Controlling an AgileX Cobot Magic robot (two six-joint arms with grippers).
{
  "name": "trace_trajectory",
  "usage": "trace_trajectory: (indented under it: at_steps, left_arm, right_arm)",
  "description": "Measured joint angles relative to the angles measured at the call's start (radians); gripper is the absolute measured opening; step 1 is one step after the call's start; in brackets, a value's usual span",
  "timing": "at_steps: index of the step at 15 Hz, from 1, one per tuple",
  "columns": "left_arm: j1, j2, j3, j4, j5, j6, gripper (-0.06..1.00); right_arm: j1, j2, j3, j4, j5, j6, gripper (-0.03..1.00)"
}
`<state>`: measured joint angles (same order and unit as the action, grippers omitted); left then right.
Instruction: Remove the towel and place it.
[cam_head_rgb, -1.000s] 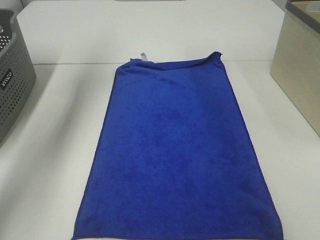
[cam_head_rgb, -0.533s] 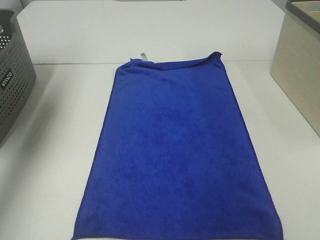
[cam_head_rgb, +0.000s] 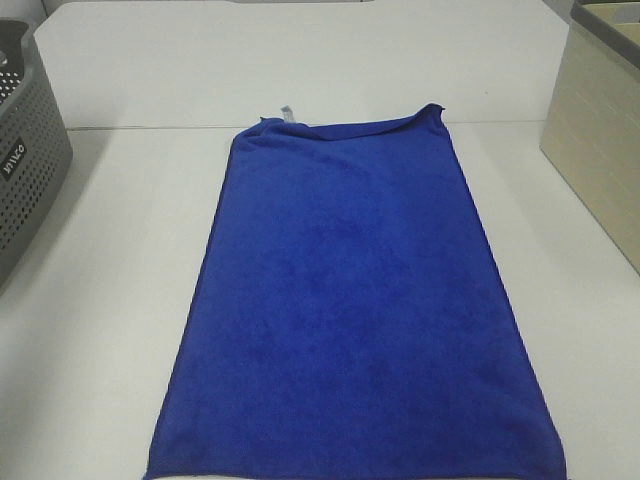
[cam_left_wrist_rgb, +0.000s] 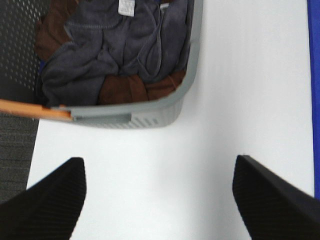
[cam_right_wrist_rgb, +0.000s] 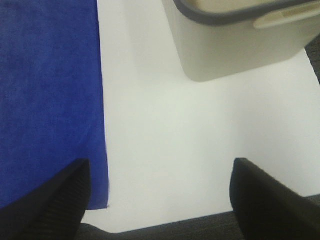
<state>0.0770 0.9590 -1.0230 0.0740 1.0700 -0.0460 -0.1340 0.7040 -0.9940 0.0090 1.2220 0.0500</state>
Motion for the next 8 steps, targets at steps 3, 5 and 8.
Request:
trace_trajectory:
  at_steps: [3, 5, 8]
  left_arm:
    - [0.0, -0.261, 0.262, 0.0, -0.062, -0.006, 0.76]
    - [0.0, -0.435, 0.377, -0.001, -0.112, -0.006, 0.76]
    - [-0.059, -0.592, 0.498, -0.001, -0.152, -0.014, 0.76]
  right_arm:
    - [0.0, -0.273, 0.212, -0.061, 0.001, 0.035, 0.75]
    - [0.0, -0.39, 0.306, -0.1, 0.001, 0.036, 0.75]
    - [0.0, -0.545, 0.42, -0.078, -0.005, -0.022, 0.75]
